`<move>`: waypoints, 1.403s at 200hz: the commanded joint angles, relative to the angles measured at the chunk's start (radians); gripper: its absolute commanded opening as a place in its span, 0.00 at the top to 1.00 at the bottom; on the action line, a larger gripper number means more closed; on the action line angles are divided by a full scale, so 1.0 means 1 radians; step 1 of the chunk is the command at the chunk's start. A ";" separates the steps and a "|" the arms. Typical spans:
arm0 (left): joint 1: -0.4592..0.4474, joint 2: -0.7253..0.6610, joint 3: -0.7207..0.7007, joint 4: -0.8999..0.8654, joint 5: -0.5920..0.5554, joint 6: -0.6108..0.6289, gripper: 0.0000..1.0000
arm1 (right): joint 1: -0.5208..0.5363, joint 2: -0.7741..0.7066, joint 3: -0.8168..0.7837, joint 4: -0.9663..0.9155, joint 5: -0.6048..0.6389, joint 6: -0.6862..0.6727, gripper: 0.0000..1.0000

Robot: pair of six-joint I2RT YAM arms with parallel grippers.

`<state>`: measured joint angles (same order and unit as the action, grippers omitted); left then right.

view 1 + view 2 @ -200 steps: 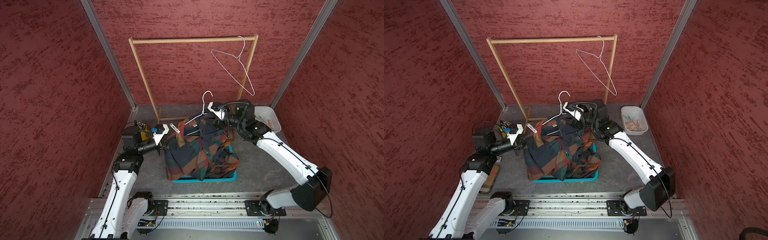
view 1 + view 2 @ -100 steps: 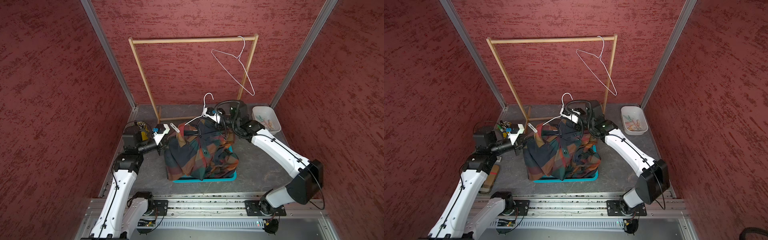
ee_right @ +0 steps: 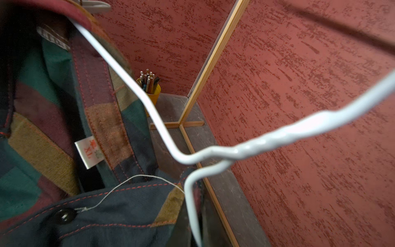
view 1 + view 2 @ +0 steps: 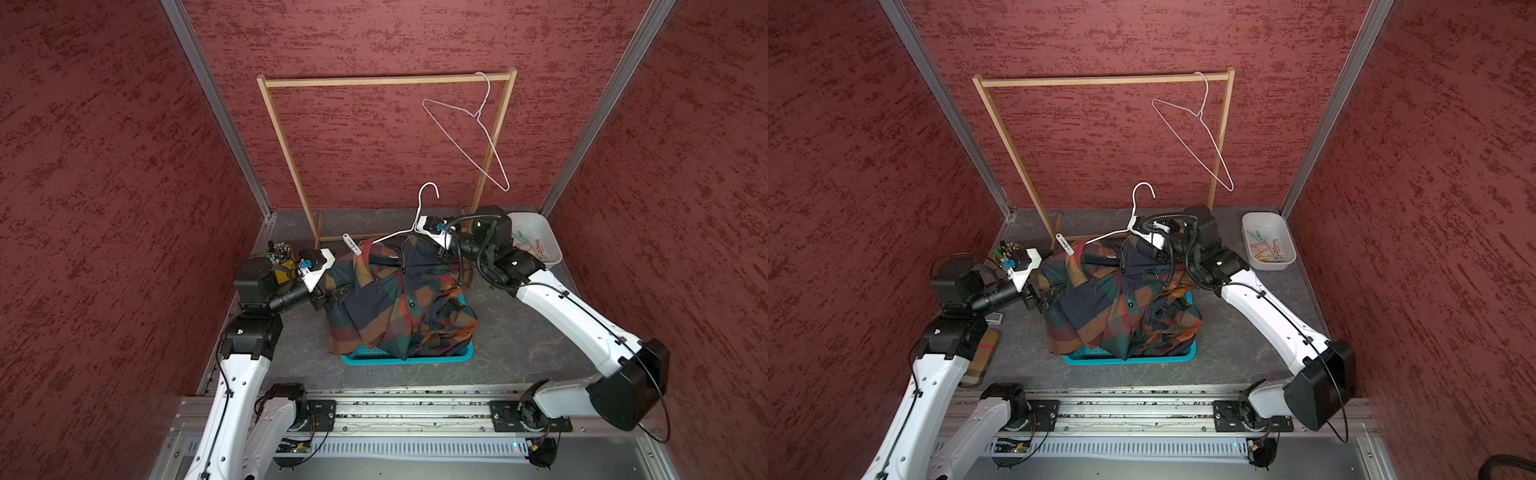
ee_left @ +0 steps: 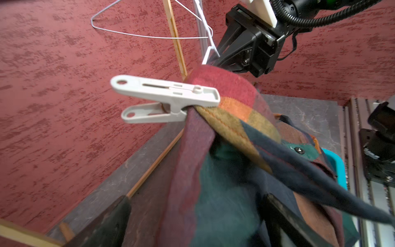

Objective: Remove the clothespins securing long-sleeve shirts to the hanger
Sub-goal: Remove the clamp from the hanger.

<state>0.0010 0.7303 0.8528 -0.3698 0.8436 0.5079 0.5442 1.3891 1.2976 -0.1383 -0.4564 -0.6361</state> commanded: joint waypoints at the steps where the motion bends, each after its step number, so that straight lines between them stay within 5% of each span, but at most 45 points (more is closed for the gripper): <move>1: 0.015 -0.054 0.030 -0.075 -0.059 0.037 0.00 | -0.001 -0.013 -0.008 0.034 0.064 0.009 1.00; 39: 0.017 -0.078 0.164 -0.175 -0.030 -0.013 0.00 | 0.015 -0.022 -0.052 0.070 0.158 0.001 1.00; 79: -0.006 0.097 0.395 -0.297 0.071 0.030 0.05 | 0.067 -0.025 -0.092 0.076 0.252 -0.043 1.00; 125: -0.198 0.320 0.593 -0.457 -0.046 0.198 0.13 | 0.099 -0.061 -0.116 0.116 0.268 -0.051 1.00; 214: -0.286 0.542 0.680 -0.517 -0.037 0.266 0.26 | 0.189 -0.061 -0.090 0.081 0.331 -0.098 1.00; 280: -0.331 0.605 0.677 -0.557 -0.060 0.295 0.47 | 0.226 -0.040 -0.081 0.136 0.381 -0.083 1.00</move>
<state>-0.3145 1.3293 1.5265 -0.8963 0.7822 0.7795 0.7620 1.3430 1.1793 -0.0658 -0.0971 -0.7300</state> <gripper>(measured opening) 0.587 0.090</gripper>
